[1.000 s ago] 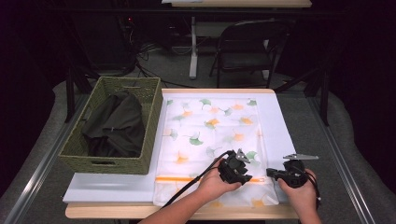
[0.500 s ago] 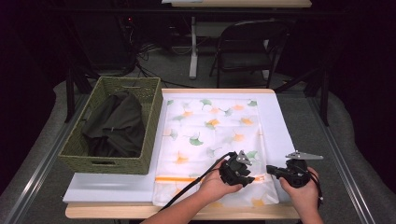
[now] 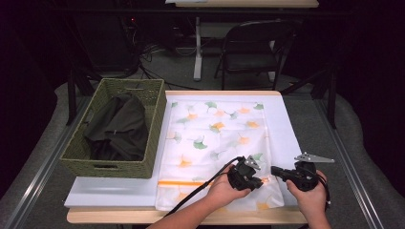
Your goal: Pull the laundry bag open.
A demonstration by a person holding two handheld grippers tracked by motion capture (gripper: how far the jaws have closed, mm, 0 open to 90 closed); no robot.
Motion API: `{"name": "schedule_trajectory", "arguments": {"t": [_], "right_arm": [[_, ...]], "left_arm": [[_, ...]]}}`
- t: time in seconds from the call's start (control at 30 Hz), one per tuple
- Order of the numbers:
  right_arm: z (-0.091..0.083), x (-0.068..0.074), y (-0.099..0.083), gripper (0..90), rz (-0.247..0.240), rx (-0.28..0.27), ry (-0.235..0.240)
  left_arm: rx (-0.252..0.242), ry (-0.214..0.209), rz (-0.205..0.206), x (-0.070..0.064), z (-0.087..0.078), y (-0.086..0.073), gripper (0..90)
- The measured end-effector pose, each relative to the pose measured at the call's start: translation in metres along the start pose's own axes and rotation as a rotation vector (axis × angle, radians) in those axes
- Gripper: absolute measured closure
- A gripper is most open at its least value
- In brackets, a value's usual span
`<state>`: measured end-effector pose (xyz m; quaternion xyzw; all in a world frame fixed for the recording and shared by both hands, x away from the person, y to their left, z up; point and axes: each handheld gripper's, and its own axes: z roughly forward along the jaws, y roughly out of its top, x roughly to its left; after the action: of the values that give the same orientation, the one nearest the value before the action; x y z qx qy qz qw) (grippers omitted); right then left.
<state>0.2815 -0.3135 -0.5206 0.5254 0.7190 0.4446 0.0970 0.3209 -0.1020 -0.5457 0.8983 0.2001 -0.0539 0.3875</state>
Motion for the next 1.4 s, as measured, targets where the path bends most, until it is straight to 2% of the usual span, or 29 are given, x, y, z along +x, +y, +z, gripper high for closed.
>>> {"name": "schedule_trajectory", "arguments": {"t": [0.03,0.07,0.3,0.4,0.6,0.8,1.0,1.13,1.33,1.4], "right_arm": [[0.000,0.000,0.000,90.0,0.000,0.000,0.000],[0.001,0.005,0.001,90.0,-0.006,-0.016,0.021],[0.001,0.005,0.001,90.0,-0.006,-0.016,0.021],[0.003,0.010,0.002,90.0,-0.020,-0.014,0.029],[0.002,0.012,0.002,90.0,-0.026,-0.015,0.034],[0.003,0.012,0.002,90.0,-0.024,-0.016,0.034],[0.004,0.012,0.002,90.0,-0.024,-0.018,0.035],[0.004,0.013,0.002,90.0,-0.023,-0.017,0.039],[0.004,0.012,0.002,90.0,-0.022,-0.020,0.040],[0.003,0.013,0.002,90.0,-0.021,-0.018,0.042]], "left_arm": [[0.000,0.000,0.000,0.000,0.000,0.000,78.5],[0.000,0.000,0.000,0.000,0.000,0.000,78.5],[0.002,0.002,-0.005,0.001,0.002,0.000,78.5],[0.003,0.000,-0.014,0.002,0.003,-0.001,78.4],[-0.001,0.008,-0.021,0.005,0.003,-0.002,76.7],[-0.010,-0.003,-0.039,0.006,0.004,-0.004,73.8],[-0.026,-0.048,-0.027,0.004,0.004,-0.003,75.0],[-0.028,-0.051,-0.005,0.001,0.005,-0.002,73.9],[-0.041,-0.059,-0.017,0.000,0.004,-0.001,74.2],[-0.060,-0.075,-0.037,0.001,0.005,-0.002,75.8]]}}
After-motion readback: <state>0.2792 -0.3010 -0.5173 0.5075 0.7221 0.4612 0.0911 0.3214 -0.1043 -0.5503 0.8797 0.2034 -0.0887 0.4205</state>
